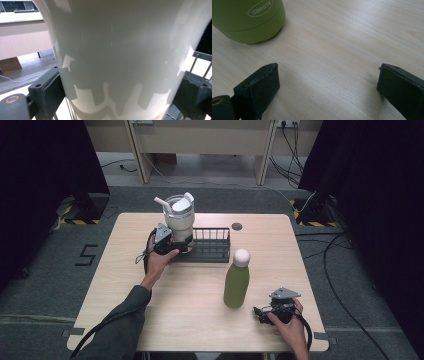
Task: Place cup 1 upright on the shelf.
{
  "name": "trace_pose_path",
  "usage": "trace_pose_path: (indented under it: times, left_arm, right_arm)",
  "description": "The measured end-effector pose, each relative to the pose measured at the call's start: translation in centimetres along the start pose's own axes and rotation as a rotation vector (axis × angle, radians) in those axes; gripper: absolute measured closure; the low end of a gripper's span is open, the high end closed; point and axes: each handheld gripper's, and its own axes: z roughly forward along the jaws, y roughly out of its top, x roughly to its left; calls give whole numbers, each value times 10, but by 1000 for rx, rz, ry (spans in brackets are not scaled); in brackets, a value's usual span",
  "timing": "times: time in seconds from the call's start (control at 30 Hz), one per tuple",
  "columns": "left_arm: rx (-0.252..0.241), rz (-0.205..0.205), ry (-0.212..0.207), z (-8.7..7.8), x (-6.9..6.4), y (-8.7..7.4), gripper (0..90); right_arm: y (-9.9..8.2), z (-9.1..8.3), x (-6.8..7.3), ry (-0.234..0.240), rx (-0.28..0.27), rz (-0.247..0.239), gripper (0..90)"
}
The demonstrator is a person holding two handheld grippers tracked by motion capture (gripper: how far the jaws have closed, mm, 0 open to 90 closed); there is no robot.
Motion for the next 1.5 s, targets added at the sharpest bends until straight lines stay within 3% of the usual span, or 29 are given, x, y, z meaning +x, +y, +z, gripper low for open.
trace_pose_path:
  times: [0.2,0.23,0.3,0.37,0.4,0.47,0.5,0.6,0.63,0.67,0.73,0.77,1.1,1.23,1.27,1.5]
  left_arm:
    - [-12,7,-4,-1,0,-2,94]
    - [-10,58,-2,-1,4,-1,95]
    - [-10,84,-4,-2,5,-2,96]
    - [-15,79,-10,-3,6,-3,98]
    - [-19,12,-20,-4,2,-6,98]
    - [-25,9,-20,-4,2,-7,99]
    - [-28,61,-14,-5,5,-6,100]
    - [-29,80,-13,-5,7,-5,101]
    - [-26,73,-12,-6,6,-5,100]
    - [-26,1,-17,-6,2,-7,100]
    - [-24,1,-13,-7,1,-7,100]
    - [-24,57,-9,-8,5,-6,100]
    - [-15,46,-21,-26,6,-4,140]
    - [-8,32,-35,-34,4,-5,141]
    - [-6,-40,-41,-36,-2,-6,141]
    - [5,-60,-55,-44,-6,-1,144]
  right_arm:
    - [0,0,0,0,-1,-5,47]
    - [0,0,0,0,-1,-3,46]
    - [0,0,0,0,-1,-5,46]
    - [0,0,0,0,-1,-5,46]
    - [0,0,0,0,-1,-5,47]
    - [0,0,0,0,-1,-5,46]
    - [0,0,0,0,0,-2,46]
    - [0,0,0,0,0,-1,46]
    - [0,0,0,0,0,0,46]
    - [0,0,0,0,0,-1,46]
    - [0,0,0,0,-1,-5,46]
    - [0,0,0,0,0,-2,46]
    - [0,0,0,1,0,-5,45]
    - [0,0,0,1,0,-5,45]
    - [0,0,0,1,0,-6,45]
    - [0,0,0,1,0,-5,45]
